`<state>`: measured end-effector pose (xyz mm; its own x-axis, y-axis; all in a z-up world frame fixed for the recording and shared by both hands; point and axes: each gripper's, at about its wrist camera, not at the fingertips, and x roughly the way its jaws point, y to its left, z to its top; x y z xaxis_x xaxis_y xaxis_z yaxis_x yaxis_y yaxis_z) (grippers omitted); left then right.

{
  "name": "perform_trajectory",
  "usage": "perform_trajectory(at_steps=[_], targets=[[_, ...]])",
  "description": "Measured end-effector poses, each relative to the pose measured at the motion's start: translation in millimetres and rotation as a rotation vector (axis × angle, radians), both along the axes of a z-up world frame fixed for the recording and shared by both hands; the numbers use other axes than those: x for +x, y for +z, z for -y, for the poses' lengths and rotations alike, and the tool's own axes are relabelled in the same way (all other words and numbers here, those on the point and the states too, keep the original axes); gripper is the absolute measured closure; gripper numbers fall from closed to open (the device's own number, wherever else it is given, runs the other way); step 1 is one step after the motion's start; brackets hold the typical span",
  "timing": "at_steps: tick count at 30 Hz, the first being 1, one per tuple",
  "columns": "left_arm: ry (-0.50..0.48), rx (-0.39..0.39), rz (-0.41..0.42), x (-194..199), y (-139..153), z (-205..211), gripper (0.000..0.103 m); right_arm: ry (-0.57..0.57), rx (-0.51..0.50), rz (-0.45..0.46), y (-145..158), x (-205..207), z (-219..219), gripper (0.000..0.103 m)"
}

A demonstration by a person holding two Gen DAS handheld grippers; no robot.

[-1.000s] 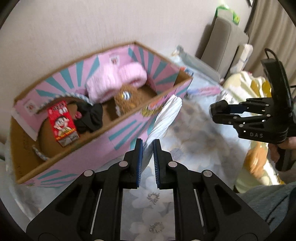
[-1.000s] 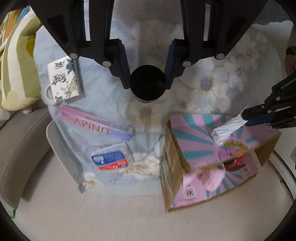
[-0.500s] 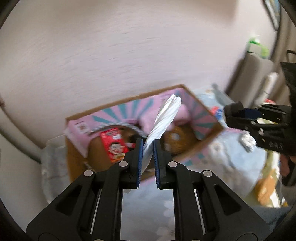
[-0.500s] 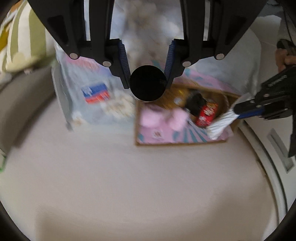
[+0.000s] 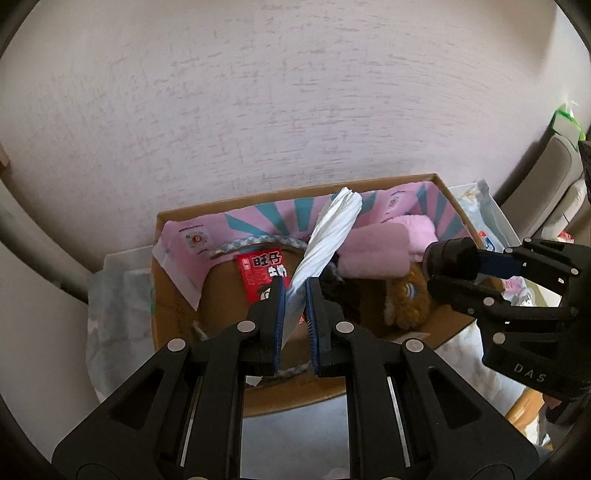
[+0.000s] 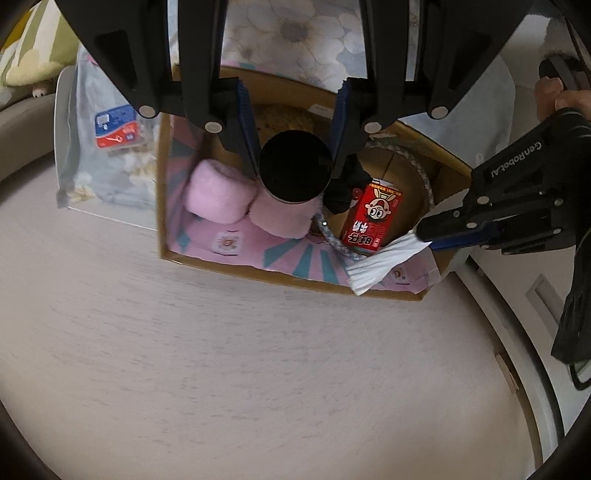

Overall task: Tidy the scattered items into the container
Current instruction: 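Drop the white item into the box with the left tool while the right tool drops the black jar in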

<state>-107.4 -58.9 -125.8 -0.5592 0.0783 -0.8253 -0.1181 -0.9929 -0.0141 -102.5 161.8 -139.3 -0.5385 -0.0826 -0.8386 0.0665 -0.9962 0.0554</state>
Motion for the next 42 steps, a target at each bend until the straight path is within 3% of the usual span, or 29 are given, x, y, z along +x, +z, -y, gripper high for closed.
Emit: perform_trajectory(at_steps=[5,7,9,10,12,13,24,42], targets=[[0.009,0.022,0.015,-7,-5,6,0.093,0.022,0.016,0.025,-7,-13,8,0.07],[0.021,0.029,0.024,-10,-7,9,0.077,0.024,0.024,0.039,-9,-19,10,0.07],[0.036,0.025,0.032,-12,-8,11,0.027,0.025,0.018,0.05,-11,-22,9,0.065],[0.079,0.043,0.028,-12,-7,12,0.025,0.018,0.023,0.048,-10,-24,8,0.053],[0.076,0.049,0.008,-10,-4,14,0.025,0.005,0.046,0.036,-8,-25,8,0.037],[0.077,0.044,0.009,-10,-3,14,0.025,-0.002,0.058,0.023,-6,-24,8,0.036],[0.072,-0.085,-0.027,-4,16,-4,0.024,-0.056,0.025,0.013,-1,-8,-12,0.036],[-0.033,-0.082,-0.047,9,31,-61,0.024,-0.191,0.011,-0.03,15,52,-64,0.036]])
